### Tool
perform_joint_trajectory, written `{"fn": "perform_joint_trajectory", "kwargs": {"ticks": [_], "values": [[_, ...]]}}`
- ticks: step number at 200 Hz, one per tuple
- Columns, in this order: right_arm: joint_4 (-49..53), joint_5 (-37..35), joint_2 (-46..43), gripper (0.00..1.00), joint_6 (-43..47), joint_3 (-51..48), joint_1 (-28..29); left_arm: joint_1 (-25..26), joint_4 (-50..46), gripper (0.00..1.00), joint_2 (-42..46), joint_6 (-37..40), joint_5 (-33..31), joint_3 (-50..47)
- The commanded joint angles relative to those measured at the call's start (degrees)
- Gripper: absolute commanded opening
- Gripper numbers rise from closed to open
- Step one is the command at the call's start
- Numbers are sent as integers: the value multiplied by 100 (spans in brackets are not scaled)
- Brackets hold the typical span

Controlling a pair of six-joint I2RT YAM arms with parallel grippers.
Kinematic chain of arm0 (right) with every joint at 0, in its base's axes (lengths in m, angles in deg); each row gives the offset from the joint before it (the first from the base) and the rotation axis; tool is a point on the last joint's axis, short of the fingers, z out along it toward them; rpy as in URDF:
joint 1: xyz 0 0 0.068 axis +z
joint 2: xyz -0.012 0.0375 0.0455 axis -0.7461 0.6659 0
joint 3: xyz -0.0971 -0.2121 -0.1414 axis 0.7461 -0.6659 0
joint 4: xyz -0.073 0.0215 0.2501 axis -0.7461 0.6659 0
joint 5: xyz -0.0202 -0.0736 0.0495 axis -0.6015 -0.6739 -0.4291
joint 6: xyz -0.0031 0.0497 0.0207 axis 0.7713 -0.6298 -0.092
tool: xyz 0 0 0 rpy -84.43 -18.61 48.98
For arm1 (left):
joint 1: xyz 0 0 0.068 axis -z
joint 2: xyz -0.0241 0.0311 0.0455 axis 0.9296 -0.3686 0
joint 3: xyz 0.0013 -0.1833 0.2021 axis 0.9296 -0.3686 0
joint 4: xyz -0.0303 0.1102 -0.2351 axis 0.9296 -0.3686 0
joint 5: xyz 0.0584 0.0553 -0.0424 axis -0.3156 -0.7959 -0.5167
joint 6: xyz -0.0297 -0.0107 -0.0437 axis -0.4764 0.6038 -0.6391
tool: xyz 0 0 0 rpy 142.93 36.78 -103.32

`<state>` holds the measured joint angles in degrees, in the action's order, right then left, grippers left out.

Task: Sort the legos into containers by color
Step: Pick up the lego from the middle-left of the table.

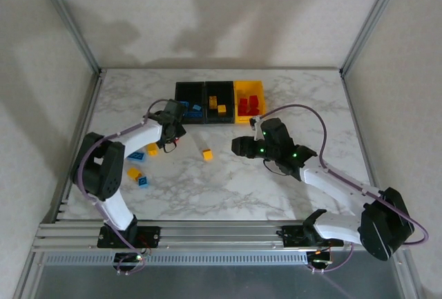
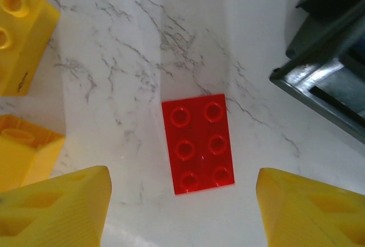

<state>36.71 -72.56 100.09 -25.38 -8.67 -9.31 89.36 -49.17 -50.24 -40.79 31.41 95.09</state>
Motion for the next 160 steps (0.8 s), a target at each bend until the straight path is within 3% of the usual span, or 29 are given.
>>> {"fn": "perform_joint_trajectory", "kwargs": {"ticks": [1,47,71,97,120,128,160], "values": [[-40,-157,-178,51,3,-107,61,56,-2,68,-296,27,-346,283],[97,-275,-340,50,17,-117,61,98,53,64,-785,39,-410,507],[172,-371,-409,50,21,-119,61,105,113,56,-871,24,-402,448],[243,-442,-456,50,34,-92,54,115,122,40,-807,43,-376,364],[270,-512,-502,50,26,-113,44,166,96,37,-608,80,-324,307],[278,-550,-528,50,-10,-145,37,208,71,31,-540,92,-299,315],[352,-795,-806,50,-239,-332,-134,559,-172,31,-384,162,-338,606]]}}
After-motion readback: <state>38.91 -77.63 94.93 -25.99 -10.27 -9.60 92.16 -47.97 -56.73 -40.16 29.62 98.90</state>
